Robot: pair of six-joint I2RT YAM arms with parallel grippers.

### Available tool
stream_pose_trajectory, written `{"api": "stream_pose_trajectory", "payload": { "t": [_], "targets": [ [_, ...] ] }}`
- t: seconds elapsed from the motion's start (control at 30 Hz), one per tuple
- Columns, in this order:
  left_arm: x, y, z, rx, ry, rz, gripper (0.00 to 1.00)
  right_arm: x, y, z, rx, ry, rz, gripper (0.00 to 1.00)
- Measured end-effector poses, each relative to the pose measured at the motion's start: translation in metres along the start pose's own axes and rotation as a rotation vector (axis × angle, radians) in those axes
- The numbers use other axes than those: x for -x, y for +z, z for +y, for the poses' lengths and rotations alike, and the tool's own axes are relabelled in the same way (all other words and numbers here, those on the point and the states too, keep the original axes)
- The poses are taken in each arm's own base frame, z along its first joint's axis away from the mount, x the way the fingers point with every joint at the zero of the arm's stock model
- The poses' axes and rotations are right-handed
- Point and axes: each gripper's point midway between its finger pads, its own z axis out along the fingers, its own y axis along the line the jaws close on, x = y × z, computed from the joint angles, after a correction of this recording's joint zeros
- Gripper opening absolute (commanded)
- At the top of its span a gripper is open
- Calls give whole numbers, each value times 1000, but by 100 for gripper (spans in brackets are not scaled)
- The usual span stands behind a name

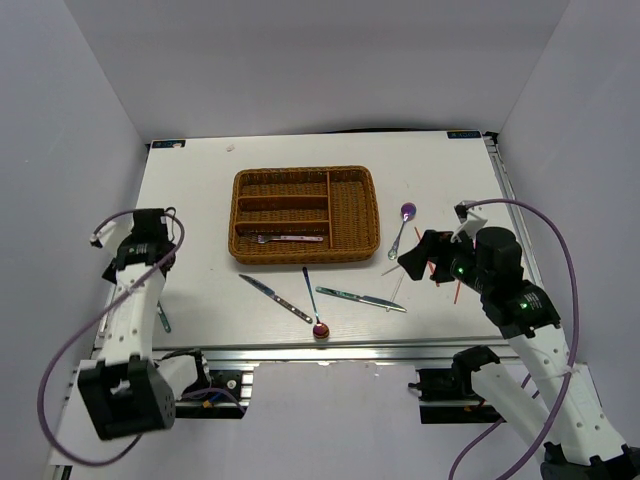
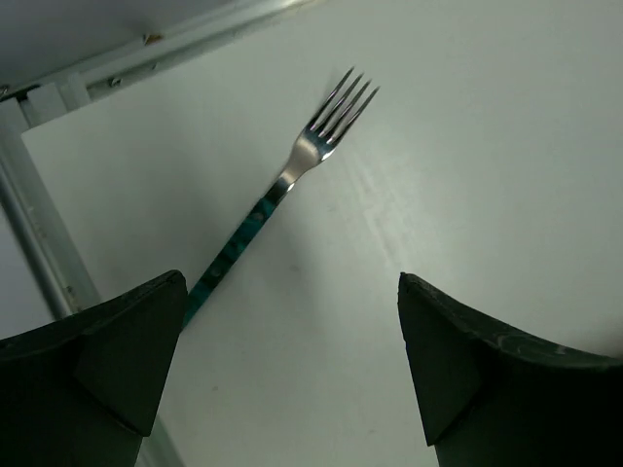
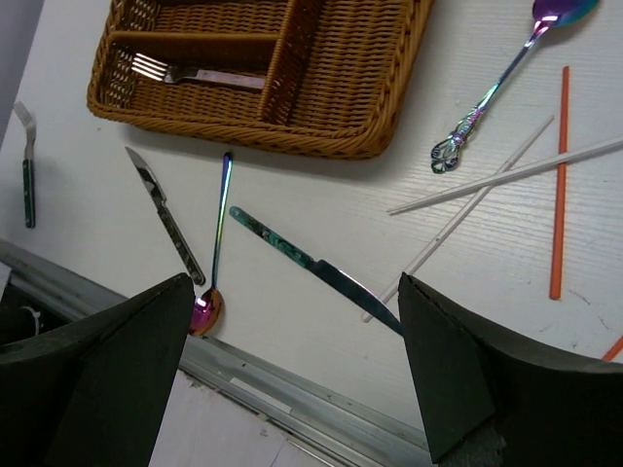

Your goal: Sort the eating utensils into containers

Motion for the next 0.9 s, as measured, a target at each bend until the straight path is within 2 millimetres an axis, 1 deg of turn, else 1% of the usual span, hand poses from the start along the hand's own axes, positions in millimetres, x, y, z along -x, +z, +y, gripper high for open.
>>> {"api": "stream_pose_trajectory", "payload": {
  "t": [0.07, 0.13, 0.23, 0.33, 0.43, 0.5, 0.57, 0.6, 0.63, 0.67, 0.73, 0.8, 0.83, 0.87, 0.9],
  "targets": [
    [-20, 19, 11, 71, 91, 100, 98, 1, 0, 4, 23, -1, -2, 89],
    [-38, 32, 18, 102, 145, 197, 98, 1, -1, 8, 44, -2, 0, 89],
    [-61, 45, 31, 131, 167, 328, 98, 1, -3, 14, 77, -2, -1, 89],
    [-76, 56, 41, 170, 183, 416, 98, 2, -4, 19, 104, -4, -2, 89],
    [-81, 60, 45, 174, 189, 450, 98, 2, -5, 24, 130, -5, -3, 89],
    [-83, 63, 45, 169, 192, 460, 97, 1, -5, 27, 145, -3, 2, 89],
    [-89, 70, 44, 174, 201, 478, 87, 1, -6, 28, 154, -3, 3, 89],
    [-93, 74, 43, 172, 205, 485, 85, 1, -6, 29, 160, -3, 3, 89],
    [-101, 78, 47, 184, 215, 507, 84, 1, -7, 30, 163, -3, 3, 89],
    [-103, 81, 46, 180, 213, 512, 84, 1, -7, 31, 166, -2, 3, 89],
    [-101, 86, 41, 158, 199, 501, 84, 1, -7, 31, 170, -3, 1, 89],
    [-101, 89, 38, 143, 189, 493, 79, 2, -8, 32, 171, -4, -3, 89],
    [-100, 91, 35, 132, 182, 488, 74, 2, -8, 32, 172, -4, -4, 89],
    [-100, 93, 33, 123, 179, 485, 66, 2, -8, 32, 171, -4, -3, 89],
    [-100, 96, 30, 110, 172, 482, 63, 2, -8, 32, 172, -4, -3, 89]
  ]
}}
